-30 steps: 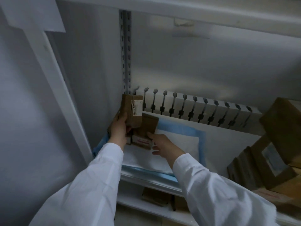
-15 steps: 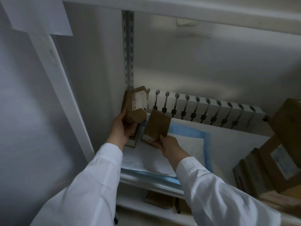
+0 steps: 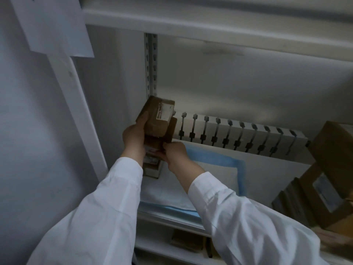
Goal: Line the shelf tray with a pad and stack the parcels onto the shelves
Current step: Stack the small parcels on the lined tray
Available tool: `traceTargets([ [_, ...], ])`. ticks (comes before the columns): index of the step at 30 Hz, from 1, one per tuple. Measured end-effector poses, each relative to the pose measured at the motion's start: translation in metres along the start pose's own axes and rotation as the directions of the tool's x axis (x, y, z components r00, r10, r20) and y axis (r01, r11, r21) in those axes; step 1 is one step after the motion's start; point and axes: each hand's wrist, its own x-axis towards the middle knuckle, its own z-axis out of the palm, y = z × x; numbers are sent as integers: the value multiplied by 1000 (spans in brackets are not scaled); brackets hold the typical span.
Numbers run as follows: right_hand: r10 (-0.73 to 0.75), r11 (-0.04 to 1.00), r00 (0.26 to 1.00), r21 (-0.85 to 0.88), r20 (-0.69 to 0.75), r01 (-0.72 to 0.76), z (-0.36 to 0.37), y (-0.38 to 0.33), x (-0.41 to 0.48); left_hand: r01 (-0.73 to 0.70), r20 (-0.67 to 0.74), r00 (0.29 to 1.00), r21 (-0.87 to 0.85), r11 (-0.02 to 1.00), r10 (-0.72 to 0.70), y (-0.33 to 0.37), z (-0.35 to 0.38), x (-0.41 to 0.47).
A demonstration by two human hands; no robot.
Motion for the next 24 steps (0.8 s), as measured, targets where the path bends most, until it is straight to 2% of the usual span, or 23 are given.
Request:
traceTargets([
  [6, 72, 996, 996, -56, -54, -75, 21, 27, 21, 30, -70, 997, 49, 998, -26, -17, -9, 3],
  [9, 90, 994, 995, -65, -39, -92, 24, 31, 21, -12, -79, 997, 68, 998, 17, -22, -9, 3],
  [13, 84, 994, 996, -75, 26, -82, 24, 32, 17, -103, -108, 988, 100, 990, 113, -25, -11, 5],
  [19, 80, 976, 991, -209, 104, -57, 8, 27, 4, -97, -111, 988, 84, 992, 106, -28, -11, 4],
  [24, 90, 983, 970, -178, 227, -50, -12, 12, -22, -107, -130, 985, 72, 992, 116, -31, -10, 2],
])
